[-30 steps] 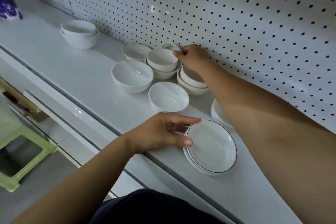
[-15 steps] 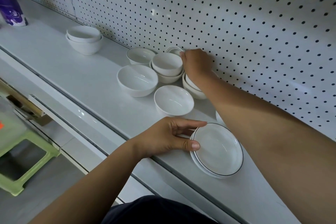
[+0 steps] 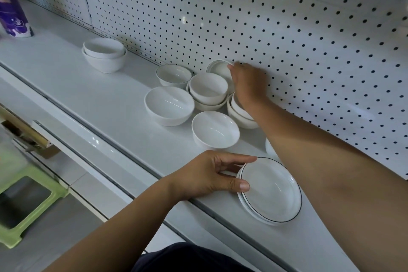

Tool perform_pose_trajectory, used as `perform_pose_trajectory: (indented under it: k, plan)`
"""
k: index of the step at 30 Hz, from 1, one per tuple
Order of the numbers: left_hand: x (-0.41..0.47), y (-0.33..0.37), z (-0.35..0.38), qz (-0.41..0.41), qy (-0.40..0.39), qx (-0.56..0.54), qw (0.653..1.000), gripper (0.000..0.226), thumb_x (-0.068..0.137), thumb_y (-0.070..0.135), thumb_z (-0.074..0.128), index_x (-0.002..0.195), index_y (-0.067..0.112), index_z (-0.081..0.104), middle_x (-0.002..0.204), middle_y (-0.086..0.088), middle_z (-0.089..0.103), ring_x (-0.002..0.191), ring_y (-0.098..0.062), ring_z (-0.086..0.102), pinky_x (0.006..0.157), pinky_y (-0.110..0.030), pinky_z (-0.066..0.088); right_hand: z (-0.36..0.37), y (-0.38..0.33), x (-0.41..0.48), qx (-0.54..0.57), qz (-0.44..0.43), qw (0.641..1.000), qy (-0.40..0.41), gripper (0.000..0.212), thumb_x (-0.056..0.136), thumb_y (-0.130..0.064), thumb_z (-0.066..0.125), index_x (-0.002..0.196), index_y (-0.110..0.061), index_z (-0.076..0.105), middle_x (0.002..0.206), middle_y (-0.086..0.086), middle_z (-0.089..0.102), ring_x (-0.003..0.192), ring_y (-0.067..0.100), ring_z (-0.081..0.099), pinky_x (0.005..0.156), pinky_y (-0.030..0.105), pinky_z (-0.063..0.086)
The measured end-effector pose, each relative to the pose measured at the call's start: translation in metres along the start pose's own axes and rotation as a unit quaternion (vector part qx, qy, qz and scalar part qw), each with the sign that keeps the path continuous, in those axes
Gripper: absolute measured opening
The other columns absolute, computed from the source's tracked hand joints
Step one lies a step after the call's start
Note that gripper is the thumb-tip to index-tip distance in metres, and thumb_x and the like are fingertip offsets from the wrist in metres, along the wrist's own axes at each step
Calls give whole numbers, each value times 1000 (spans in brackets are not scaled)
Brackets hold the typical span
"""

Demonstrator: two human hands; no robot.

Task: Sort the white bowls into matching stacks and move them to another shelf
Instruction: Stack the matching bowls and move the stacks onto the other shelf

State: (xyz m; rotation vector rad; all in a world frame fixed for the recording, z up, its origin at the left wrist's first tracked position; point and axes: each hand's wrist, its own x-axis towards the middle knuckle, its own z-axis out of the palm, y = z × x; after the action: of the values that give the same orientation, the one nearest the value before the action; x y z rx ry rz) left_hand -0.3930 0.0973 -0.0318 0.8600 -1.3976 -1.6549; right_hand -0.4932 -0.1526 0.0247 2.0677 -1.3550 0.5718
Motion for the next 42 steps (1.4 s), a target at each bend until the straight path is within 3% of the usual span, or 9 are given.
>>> perform_pose_trajectory:
  k: [2, 6, 14, 16, 20, 26, 32, 37, 42]
  plan:
    - [0, 0, 0, -2, -1, -1, 1000, 57, 87, -3, 76, 137, 20, 65, 131, 3, 71, 124, -13, 65, 104, -28, 51, 12, 6, -2, 12, 10, 997, 70, 37, 88, -23, 78, 60, -8, 57, 48, 8, 52, 35, 26, 50, 46, 21, 18]
    - [0, -1, 0, -2, -5, 4, 1000, 57, 87, 0, 77, 138, 20, 64, 132, 2, 71, 126, -14, 64, 109, -33, 50, 22, 14, -1, 22, -12, 989, 149, 39, 97, -32, 50, 65, -11, 56, 53, 5, 52, 39, 25, 50, 45, 21, 21]
    - [1, -2, 0, 0, -5, 1, 1000, 57, 87, -2, 77, 138, 19, 64, 130, 2, 72, 125, -13, 65, 106, -31, 51, 21, 18, 11, -35, -23, 974, 221, 48, 104, -38, 40, 81, -16, 76, 55, -4, 58, 41, 15, 54, 37, 18, 33]
    - [1, -1, 0, 3, -5, 2, 1000, 55, 87, -2, 77, 136, 22, 66, 129, 4, 72, 124, -12, 65, 105, -29, 51, 17, 18, 12, -33, -25, 973, 229, 53, 108, -38, 36, 80, -18, 75, 55, -5, 57, 42, 14, 54, 38, 18, 33]
    - [1, -1, 0, 7, -6, -1, 1000, 55, 87, -2, 77, 133, 25, 66, 128, 3, 73, 124, -13, 65, 104, -29, 51, 13, 23, 9, -52, -29, 970, 235, 36, 98, -37, 51, 75, -18, 70, 55, -4, 56, 43, 15, 54, 37, 20, 32]
    - [2, -1, -2, 8, -5, 13, 1000, 56, 86, 0, 78, 136, 21, 66, 129, 4, 72, 123, -12, 66, 104, -30, 52, 8, 30, 7, -17, -5, 962, 271, 56, 109, -39, 29, 71, -17, 63, 54, -3, 52, 42, 15, 47, 44, 20, 19]
    - [1, 0, -2, 16, -7, 37, 999, 54, 87, 5, 79, 134, 29, 67, 132, 8, 71, 126, -15, 64, 108, -37, 51, 3, 36, 2, -23, 14, 967, 254, 28, 97, -32, 59, 75, -18, 68, 57, -4, 55, 47, 15, 51, 48, 19, 21]
    - [1, 1, -3, 17, -8, 53, 998, 53, 87, 7, 79, 132, 32, 67, 132, 9, 70, 125, -16, 64, 110, -41, 50, -4, 35, -3, -21, 9, 970, 240, 27, 96, -33, 58, 78, -18, 71, 58, -5, 57, 49, 14, 55, 47, 18, 22]
    - [2, -1, -4, 12, -10, 59, 998, 54, 87, 6, 79, 136, 26, 66, 133, 10, 70, 124, -13, 65, 110, -38, 51, -14, 44, -8, 28, 48, 965, 257, 25, 96, -30, 62, 77, -16, 72, 61, -3, 62, 51, 16, 58, 41, 22, 41]
